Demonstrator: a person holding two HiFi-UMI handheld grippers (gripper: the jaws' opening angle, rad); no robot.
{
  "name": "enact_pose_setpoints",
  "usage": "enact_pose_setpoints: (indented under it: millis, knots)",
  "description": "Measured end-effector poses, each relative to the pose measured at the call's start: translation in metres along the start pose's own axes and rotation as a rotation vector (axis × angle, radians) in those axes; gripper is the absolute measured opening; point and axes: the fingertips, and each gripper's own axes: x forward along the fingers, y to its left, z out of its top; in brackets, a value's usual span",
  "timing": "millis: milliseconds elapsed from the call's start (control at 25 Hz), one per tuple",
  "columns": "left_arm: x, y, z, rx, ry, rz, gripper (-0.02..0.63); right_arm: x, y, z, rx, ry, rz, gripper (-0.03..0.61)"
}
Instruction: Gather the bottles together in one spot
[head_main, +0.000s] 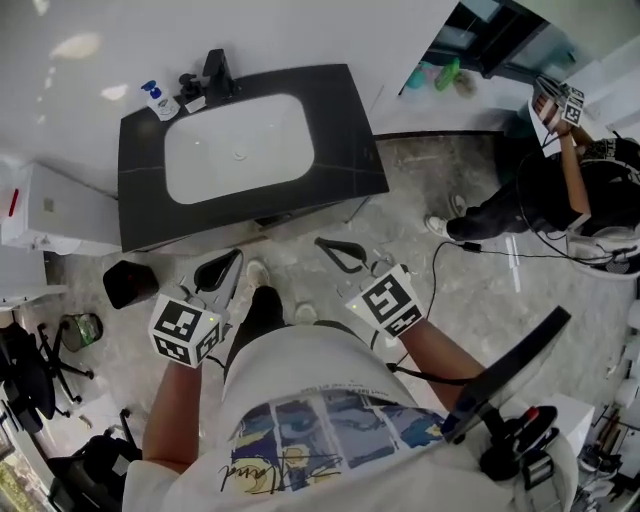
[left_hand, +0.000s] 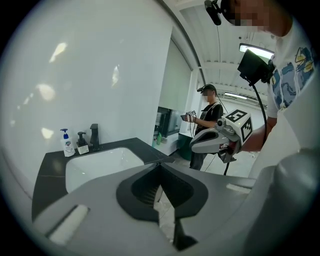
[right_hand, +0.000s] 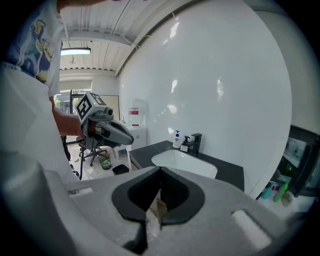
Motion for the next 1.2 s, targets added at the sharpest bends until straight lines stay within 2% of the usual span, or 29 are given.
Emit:
enact_pose_setpoints:
  millis: [240, 600, 1200]
  knots:
    - [-0.003, -0.015, -0.006, -0.024, -0.011, 0.004, 0.002, -0.015, 0.004, -0.01, -0.003, 0.004, 0.0, 0.0]
    - [-0.002, -0.04, -0.004, 0.009, -0.019, -0.012, 0.002, -0.03, 0.006, -0.016, -0.003, -0.007, -0.002, 0.0]
    - [-0.006, -0.042, -0.007, -0.004, -0.028, 0.015, 0.002, -0.033, 0.01, -0.017, -0.009, -0.023, 0.008, 0.0]
